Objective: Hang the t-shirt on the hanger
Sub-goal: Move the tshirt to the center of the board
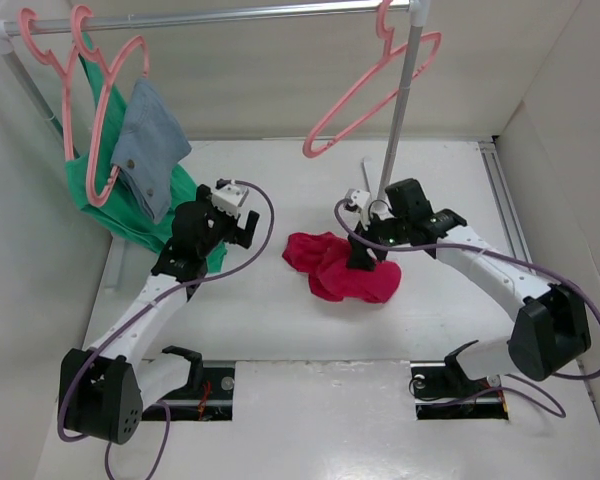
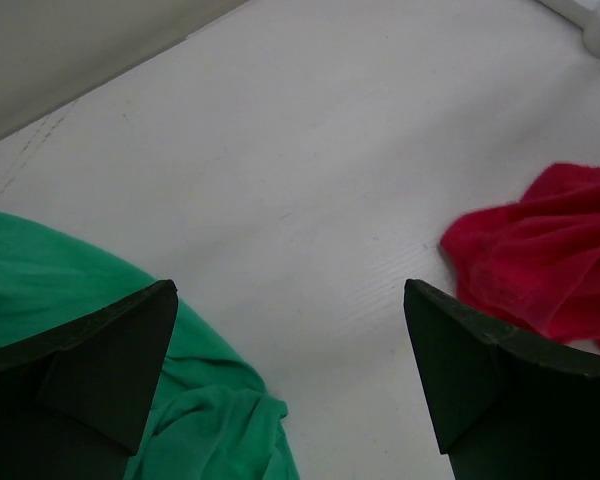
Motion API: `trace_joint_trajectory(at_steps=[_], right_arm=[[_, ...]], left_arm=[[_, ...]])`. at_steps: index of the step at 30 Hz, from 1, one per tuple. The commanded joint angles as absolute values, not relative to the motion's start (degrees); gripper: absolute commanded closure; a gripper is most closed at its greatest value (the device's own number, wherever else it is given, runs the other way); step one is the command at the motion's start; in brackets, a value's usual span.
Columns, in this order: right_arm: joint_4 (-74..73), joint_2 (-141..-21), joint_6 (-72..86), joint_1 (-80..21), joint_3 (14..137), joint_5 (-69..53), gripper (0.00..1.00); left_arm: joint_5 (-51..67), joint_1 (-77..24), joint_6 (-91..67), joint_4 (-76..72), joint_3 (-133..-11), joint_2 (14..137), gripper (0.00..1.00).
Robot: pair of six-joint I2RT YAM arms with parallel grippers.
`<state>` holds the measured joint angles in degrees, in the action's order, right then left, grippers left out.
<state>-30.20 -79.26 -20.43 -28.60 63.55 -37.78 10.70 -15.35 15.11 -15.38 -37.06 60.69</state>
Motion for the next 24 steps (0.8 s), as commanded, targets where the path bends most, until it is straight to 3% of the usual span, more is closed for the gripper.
trace_joint_trajectory(at_steps=[1, 2, 9, 14, 24], right_arm=[[-30.6, -78.7, -20.0, -27.7, 59.4, -29.3, 0.33], [-31.2, -78.7, -20.0, -27.2, 58.7, -28.1, 0.02], [-32.3, -75.9, -18.0, -30.3, 59.7, -19.2, 0.01], [-40.8, -77.6, -23.9, -43.0, 69.5, -14.4, 0.01], [-64.1, -88.2, -29.2, -56.2, 96.4, -17.5, 0.03]], left_arm=[[16.6, -15.3, 22.6, -12.1, -35.3, 59.0, 0.06], [17.8, -15.3, 23.7, -11.3, -35.2, 59.0, 0.08], [21.1, -17.6, 24.1, -7.4, -34.6, 61.3, 0.14], [20.0, -18.2, 17.7, -10.5, -34.0, 62.4, 0.24], [17.1, -18.2, 16.9, -15.5, -33.3, 63.5, 0.23]])
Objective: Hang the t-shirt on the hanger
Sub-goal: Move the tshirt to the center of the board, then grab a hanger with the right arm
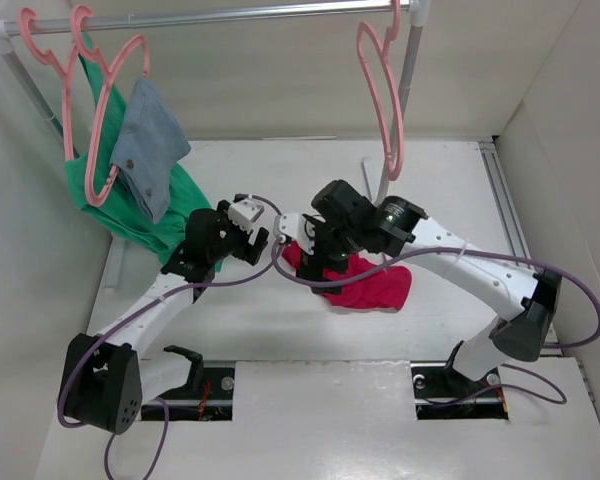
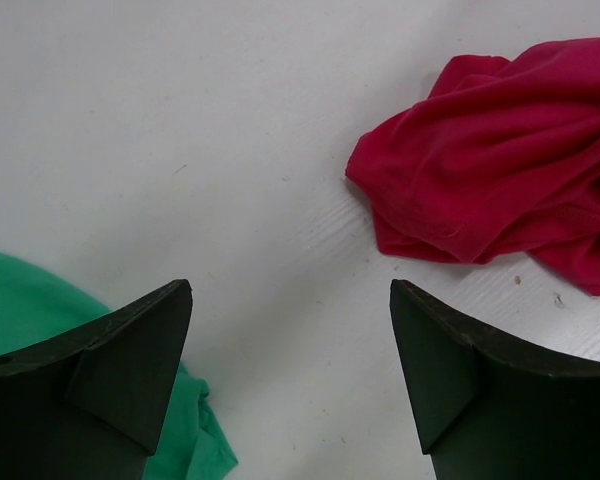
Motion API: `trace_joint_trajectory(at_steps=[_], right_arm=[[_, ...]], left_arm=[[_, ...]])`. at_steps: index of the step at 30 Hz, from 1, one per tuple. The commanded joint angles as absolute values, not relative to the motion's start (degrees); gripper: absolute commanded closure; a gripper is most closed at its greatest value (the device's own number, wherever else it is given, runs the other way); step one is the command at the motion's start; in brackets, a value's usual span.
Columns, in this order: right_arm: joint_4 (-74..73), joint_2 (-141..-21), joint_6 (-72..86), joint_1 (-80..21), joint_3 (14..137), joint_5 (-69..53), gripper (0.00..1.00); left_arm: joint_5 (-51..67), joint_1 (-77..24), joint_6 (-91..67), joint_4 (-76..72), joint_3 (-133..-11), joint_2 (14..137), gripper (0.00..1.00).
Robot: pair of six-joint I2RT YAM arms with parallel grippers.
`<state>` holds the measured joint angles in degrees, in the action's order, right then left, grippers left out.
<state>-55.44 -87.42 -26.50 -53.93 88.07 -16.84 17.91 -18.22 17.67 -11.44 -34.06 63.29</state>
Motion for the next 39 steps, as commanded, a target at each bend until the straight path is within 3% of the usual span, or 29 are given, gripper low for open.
trace_joint_trajectory(at_steps=[1, 8, 12, 18, 22, 25, 32, 35, 39], right_arm=[[-65.6, -88.9, -29.2, -56.9, 98.9, -17.5, 0.03], [-65.6, -89.7, -29.7, -58.2, 117.5, -22.9, 0.03], [-62.1, -89.7, -29.2, -57.5, 128.5, -8.9, 0.02], [-50.3, -88.2, -19.5, -44.1, 143.0, -6.2, 0.05], [-48.9, -85.3, -17.1, -29.9, 137.0, 8.0, 0.08], [-48.9, -85.3, -17.1, -24.1, 137.0, 7.2, 0.07], [-48.3, -88.8, -17.6, -7.5, 132.8, -14.0, 0.03], [-45.7, -88.8, -18.9, -5.5, 129.4, -22.5, 0.08], [-42.0, -85.2, -18.9, -4.7, 124.2, -24.1, 0.09]], left_arm=[[17.1, -18.2, 17.5, -15.5, -33.3, 63.5, 0.23], [16.3, -18.2, 18.6, -17.9, -32.1, 63.5, 0.21], [16.3, -18.2, 18.6, -18.5, -32.1, 63.5, 0.21], [15.7, -18.2, 18.1, -19.1, -31.6, 62.8, 0.21], [15.7, -18.2, 18.1, -19.1, -30.5, 61.8, 0.21], [15.7, -18.2, 18.1, -19.1, -30.5, 61.8, 0.21], [15.7, -18.2, 17.6, -19.6, -30.0, 61.3, 0.21], [15.7, -18.2, 17.6, -19.6, -30.0, 60.7, 0.21], [15.7, -18.2, 18.1, -19.6, -29.4, 60.7, 0.21]])
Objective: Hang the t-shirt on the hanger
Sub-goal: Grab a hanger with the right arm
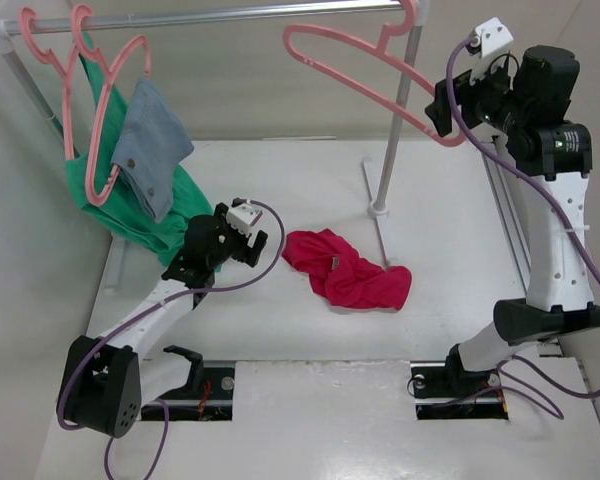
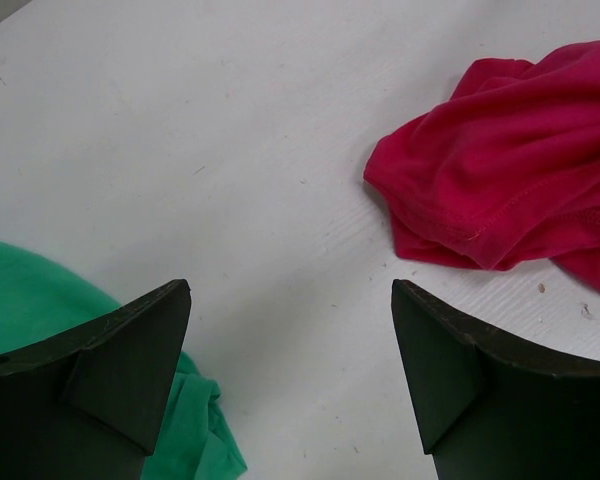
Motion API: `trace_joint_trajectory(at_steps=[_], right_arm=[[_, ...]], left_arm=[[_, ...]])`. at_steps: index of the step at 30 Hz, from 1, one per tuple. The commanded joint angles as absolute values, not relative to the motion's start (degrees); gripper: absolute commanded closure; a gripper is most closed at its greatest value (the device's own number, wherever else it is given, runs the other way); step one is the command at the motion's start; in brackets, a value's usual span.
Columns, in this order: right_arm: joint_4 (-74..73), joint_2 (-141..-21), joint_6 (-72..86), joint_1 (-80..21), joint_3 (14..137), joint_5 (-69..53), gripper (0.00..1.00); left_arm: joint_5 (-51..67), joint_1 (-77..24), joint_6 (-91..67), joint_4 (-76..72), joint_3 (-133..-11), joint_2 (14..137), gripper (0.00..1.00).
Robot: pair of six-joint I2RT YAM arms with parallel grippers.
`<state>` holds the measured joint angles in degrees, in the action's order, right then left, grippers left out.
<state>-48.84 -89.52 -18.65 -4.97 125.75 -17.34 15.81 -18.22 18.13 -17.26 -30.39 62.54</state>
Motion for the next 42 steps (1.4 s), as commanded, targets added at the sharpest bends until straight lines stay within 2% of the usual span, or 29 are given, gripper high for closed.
trace_joint_trajectory(at_steps=[1, 5, 6, 9, 10, 12, 13, 17, 24, 30, 34, 37, 41, 42], right_arm=[[-42.0, -85.2, -18.9, -4.7, 123.6, -24.1, 0.09], [-42.0, -85.2, -18.9, -4.7, 122.3, -25.1, 0.25], [-42.0, -85.3, -18.9, -4.7, 122.3, -26.1, 0.34], [-41.5, -86.4, -19.5, -4.7, 122.3, -29.2, 0.47], [-41.0, -86.4, -19.5, -4.7, 122.3, -29.7, 0.57], [-41.0, -86.9, -20.0, -5.2, 122.3, -29.7, 0.69], [-41.0, -86.9, -20.0, -5.7, 122.3, -29.7, 0.81], [-41.5, -85.5, -20.6, -6.4, 121.7, -28.6, 1.00], [-41.5, -84.9, -22.8, -11.1, 124.4, -27.9, 1.00], [-35.3, -84.2, -22.9, -16.7, 127.4, -28.7, 1.00], [-34.1, -83.5, -23.4, -20.6, 127.4, -29.3, 1.00], [-34.8, -81.3, -24.0, -22.1, 122.4, -29.9, 1.00], [-35.3, -75.9, -24.0, -23.3, 109.7, -29.4, 1.00], [-35.3, -72.6, -24.0, -23.3, 103.4, -28.4, 1.00]], left_arm=[[15.7, -18.2, 18.1, -19.6, -29.4, 60.7, 0.21], [15.7, -18.2, 18.1, -20.1, -29.4, 60.7, 0.21], [15.7, -18.2, 18.1, -20.1, -29.4, 60.7, 0.21], [15.7, -18.2, 18.1, -20.1, -29.4, 60.7, 0.21], [15.1, -18.2, 18.6, -20.1, -29.4, 60.7, 0.21], [15.1, -18.2, 18.6, -20.1, -29.4, 60.7, 0.21], [15.1, -18.2, 18.6, -20.1, -29.4, 60.7, 0.21], [15.1, -18.2, 18.6, -20.1, -28.9, 60.7, 0.21], [15.1, -18.2, 18.6, -20.1, -28.9, 60.7, 0.21], [15.6, -18.2, 18.6, -20.1, -30.0, 60.7, 0.21], [17.4, -18.2, 18.6, -18.8, -30.0, 60.7, 0.27], [23.5, -18.2, 21.6, -13.6, -32.2, 60.7, 0.31], [26.0, -20.2, 23.0, -6.6, -34.8, 63.4, 0.32], [25.3, -21.6, 23.0, -5.5, -35.5, 64.9, 0.32]])
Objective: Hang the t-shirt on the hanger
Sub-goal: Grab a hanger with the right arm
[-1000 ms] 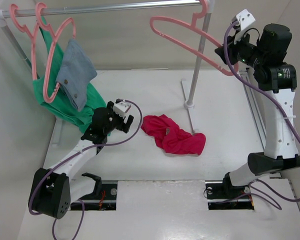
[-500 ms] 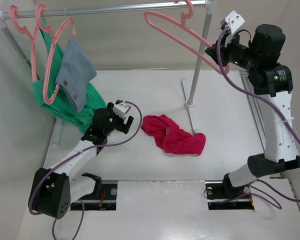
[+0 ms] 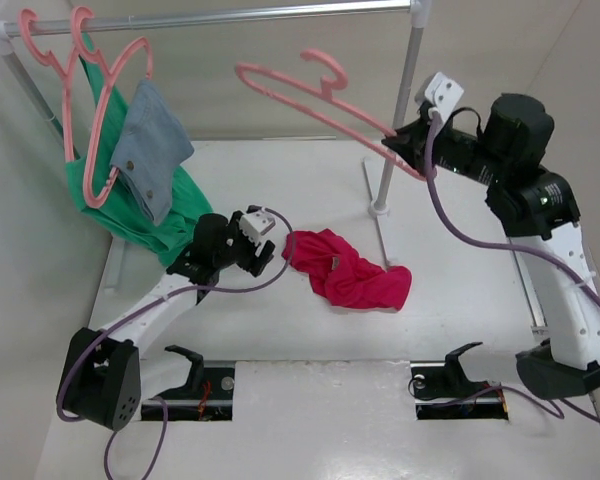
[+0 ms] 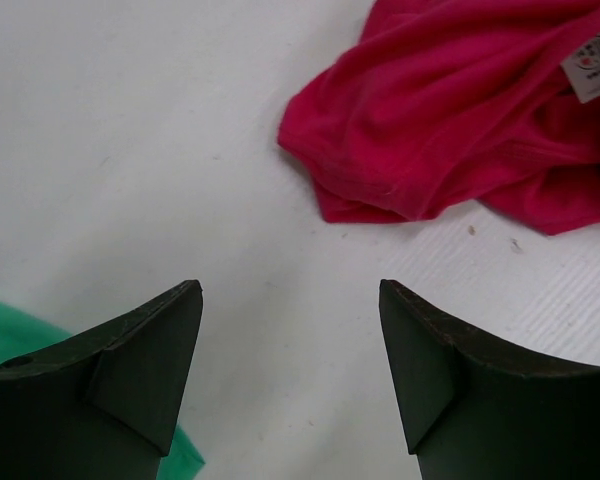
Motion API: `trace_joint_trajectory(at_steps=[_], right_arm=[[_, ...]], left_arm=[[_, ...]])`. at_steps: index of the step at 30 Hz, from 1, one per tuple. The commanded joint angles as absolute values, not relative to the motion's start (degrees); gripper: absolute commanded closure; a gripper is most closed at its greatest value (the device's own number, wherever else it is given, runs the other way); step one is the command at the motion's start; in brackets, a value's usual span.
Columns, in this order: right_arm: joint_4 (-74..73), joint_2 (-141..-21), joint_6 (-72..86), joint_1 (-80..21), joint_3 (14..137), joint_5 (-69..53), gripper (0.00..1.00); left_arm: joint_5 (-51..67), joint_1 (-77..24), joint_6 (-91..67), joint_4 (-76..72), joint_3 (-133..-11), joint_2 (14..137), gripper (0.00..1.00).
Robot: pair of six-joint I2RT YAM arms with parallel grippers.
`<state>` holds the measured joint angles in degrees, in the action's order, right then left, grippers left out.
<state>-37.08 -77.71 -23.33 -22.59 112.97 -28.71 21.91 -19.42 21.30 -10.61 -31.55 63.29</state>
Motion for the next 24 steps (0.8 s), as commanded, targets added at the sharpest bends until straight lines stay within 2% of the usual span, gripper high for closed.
trace_joint_trajectory(at_steps=[1, 7, 11, 16, 17, 18, 21, 24], right_arm=[[-35.3, -70.9, -24.0, -23.3, 100.3, -27.3, 1.00], [-32.8, -60.1, -20.1, -18.4, 83.1, -23.2, 1.00], [-35.1, -57.0, -18.7, -15.2, 78.9, -22.2, 1.00], [-36.4, -53.9, -18.2, -13.9, 75.8, -21.6, 1.00], [-36.4, -53.9, -18.2, -13.2, 75.8, -21.6, 1.00], [-37.1, -53.9, -18.2, -12.7, 75.8, -21.6, 1.00], [-37.6, -53.9, -18.2, -12.7, 76.3, -21.6, 1.00], [-38.1, -53.9, -18.2, -12.7, 76.9, -22.1, 1.00]], left_arm=[[24.5, -22.2, 23.0, -4.3, -36.3, 66.0, 0.32], [21.1, -29.8, 18.5, 0.9, -45.6, 76.6, 0.41], [14.0, -35.6, 18.5, 0.8, -48.5, 83.3, 0.40], [11.0, -36.7, 17.1, -2.2, -48.5, 88.2, 0.41], [9.0, -37.5, 17.1, -3.2, -48.5, 89.5, 0.43], [7.1, -37.5, 17.1, -4.1, -48.5, 90.1, 0.51], [1.9, -37.5, 15.7, -5.7, -49.8, 90.9, 0.65], [2.5, -37.5, 15.7, -5.2, -50.4, 90.9, 0.71]])
